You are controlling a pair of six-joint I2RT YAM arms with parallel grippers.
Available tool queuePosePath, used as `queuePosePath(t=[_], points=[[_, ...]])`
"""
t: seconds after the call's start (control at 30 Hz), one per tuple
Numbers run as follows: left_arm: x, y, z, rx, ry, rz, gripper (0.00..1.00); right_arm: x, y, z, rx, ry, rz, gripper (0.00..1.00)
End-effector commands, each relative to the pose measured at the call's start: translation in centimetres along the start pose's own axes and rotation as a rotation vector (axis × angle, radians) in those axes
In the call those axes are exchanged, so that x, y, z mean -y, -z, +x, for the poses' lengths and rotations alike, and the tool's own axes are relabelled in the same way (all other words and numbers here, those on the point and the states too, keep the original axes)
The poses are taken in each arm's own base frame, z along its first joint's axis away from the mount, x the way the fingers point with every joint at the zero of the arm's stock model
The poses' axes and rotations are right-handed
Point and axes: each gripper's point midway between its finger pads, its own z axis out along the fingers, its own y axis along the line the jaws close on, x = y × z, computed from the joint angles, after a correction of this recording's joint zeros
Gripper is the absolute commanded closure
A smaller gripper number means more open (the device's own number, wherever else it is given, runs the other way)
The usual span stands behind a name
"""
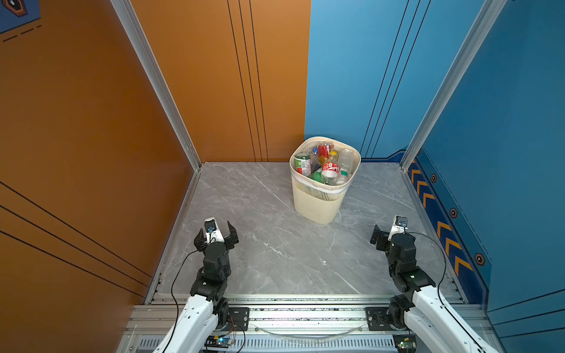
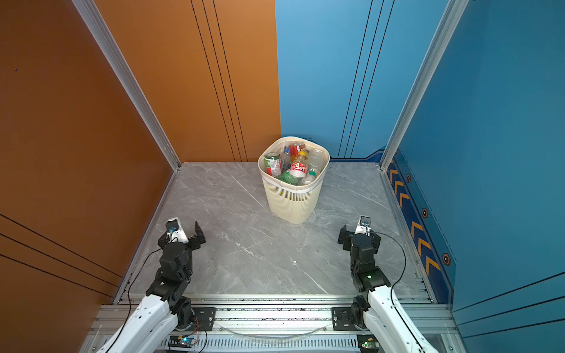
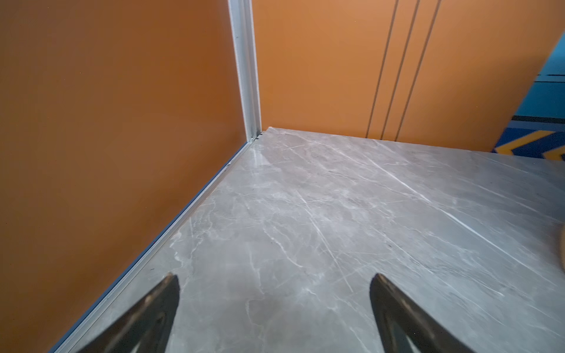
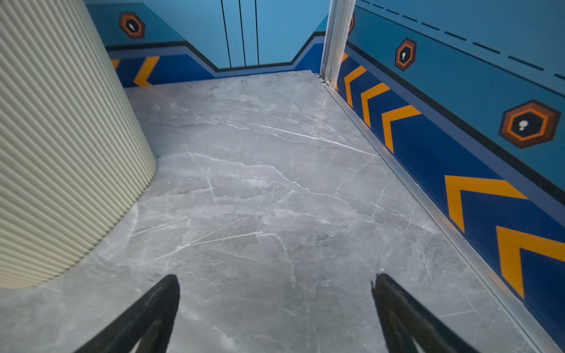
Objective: Put the plastic bottles in the bin
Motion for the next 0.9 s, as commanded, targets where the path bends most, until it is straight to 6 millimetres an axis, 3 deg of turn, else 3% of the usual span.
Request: queuePosePath(t=[0.0,0.1,0.2,0.27,0.33,0.43,0.53,0.63,0.87], points=[[1.1,-1.7,0.7,-0.015,0.021,0.082,0.02,-0.1,-1.2,-4.2,0.196,0.012,0.04,0.0],[2.4,-4.2,2.0,-0.065,-0.037,0.111,0.02,-1.8,-3.4,-3.3,0.184,0.037,-0.017,0.0],[4.9,-6.6,1.8,-0.082,-0.079,0.181,0.02,-3.9,-5.2,-3.2,0.195,0.086,-0.094,0.0],[6.0,-8.0,1.7,-0.063,-0.084,0.209,0.02,-4.3,-6.9,-2.3,0.154,0.09,-0.127,0.0],[6.6,-9.4,2.9,-0.086,-0.098,0.209,0.02,-4.2,-8.0,-1.1,0.138,0.073,-0.14,0.0],[7.8,-10.1,4.1,-0.077,-0.139,0.229,0.02,-4.2,-8.6,-1.0,0.127,0.061,-0.147,0.0],[6.9,-10.3,4.4,-0.125,-0.114,0.201,0.02,-4.1,-9.3,-1.0,0.095,0.057,-0.145,0.0],[7.2,-10.8,4.6,-0.146,-0.116,0.217,0.02,-3.1,-9.6,-0.8,0.06,0.046,-0.069,0.0],[7.1,-11.0,4.6,-0.155,-0.108,0.218,0.02,-3.0,-10.0,-0.9,0.052,0.037,-0.069,0.0]])
